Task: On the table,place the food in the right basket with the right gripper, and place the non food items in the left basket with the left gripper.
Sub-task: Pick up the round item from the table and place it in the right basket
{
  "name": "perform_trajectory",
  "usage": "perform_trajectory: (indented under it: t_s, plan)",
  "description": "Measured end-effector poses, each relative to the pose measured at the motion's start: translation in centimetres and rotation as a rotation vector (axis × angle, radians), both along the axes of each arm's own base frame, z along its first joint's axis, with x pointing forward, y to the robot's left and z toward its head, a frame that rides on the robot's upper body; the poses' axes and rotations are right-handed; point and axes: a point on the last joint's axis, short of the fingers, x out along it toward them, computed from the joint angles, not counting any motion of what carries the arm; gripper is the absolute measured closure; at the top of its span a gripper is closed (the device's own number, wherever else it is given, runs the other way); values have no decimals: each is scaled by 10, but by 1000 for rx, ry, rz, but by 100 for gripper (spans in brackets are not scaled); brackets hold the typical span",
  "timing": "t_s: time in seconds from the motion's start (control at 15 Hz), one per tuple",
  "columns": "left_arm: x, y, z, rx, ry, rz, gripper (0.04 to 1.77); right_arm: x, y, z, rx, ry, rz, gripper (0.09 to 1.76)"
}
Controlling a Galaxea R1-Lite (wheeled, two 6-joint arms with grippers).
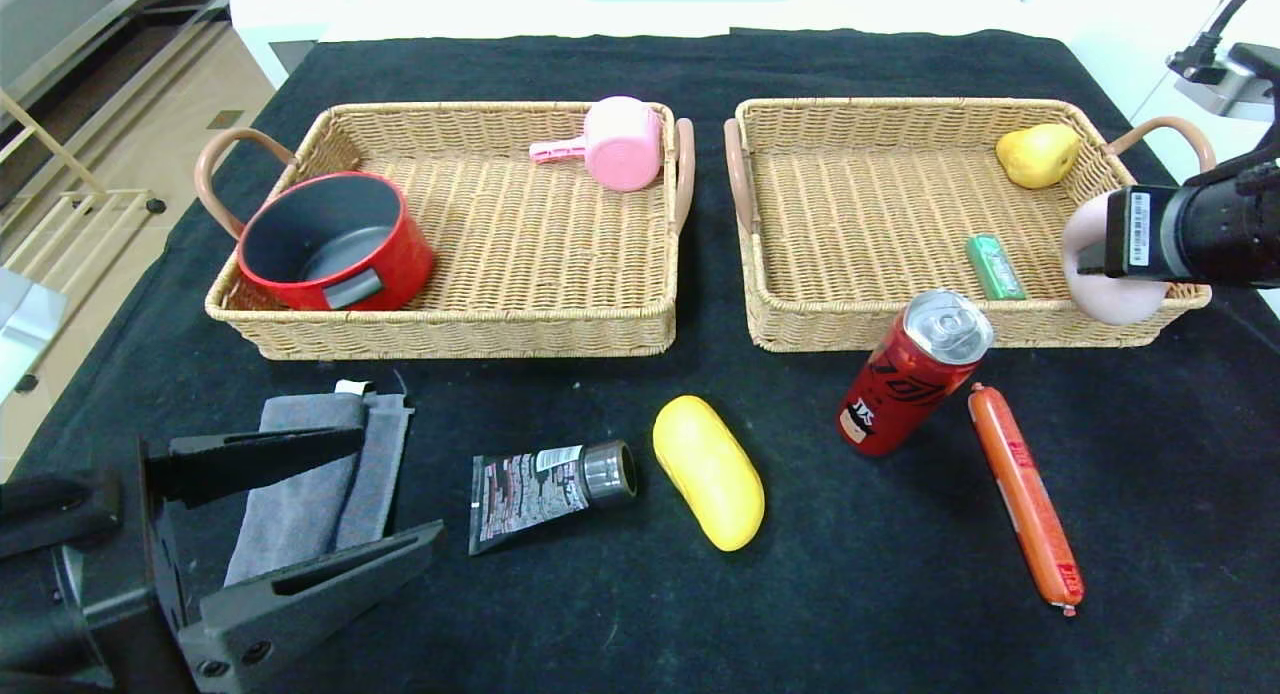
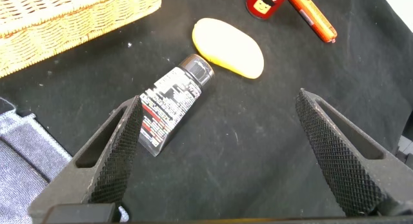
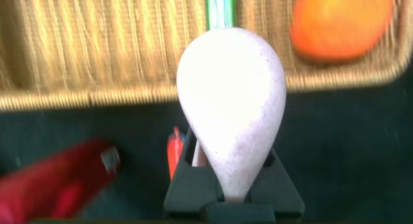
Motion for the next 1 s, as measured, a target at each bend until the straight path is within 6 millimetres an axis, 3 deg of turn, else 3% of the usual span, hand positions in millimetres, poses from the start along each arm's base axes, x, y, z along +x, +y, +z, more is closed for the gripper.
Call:
perform_trajectory:
  t_s: [0.33, 0.6, 0.93, 1.0]
  plan:
    - [0, 0, 1, 3, -5, -1, 9, 45, 7, -1, 35, -184, -27, 163]
    - [0, 0, 1, 2, -9, 0, 9, 77, 1, -10, 54, -275, -66, 163]
    - [0, 0, 1, 2, -9, 1, 9, 91, 1, -22, 53, -266, -76, 163]
    - [0, 0, 1, 2, -8, 0, 9, 91, 0, -22, 52, -266, -77, 148]
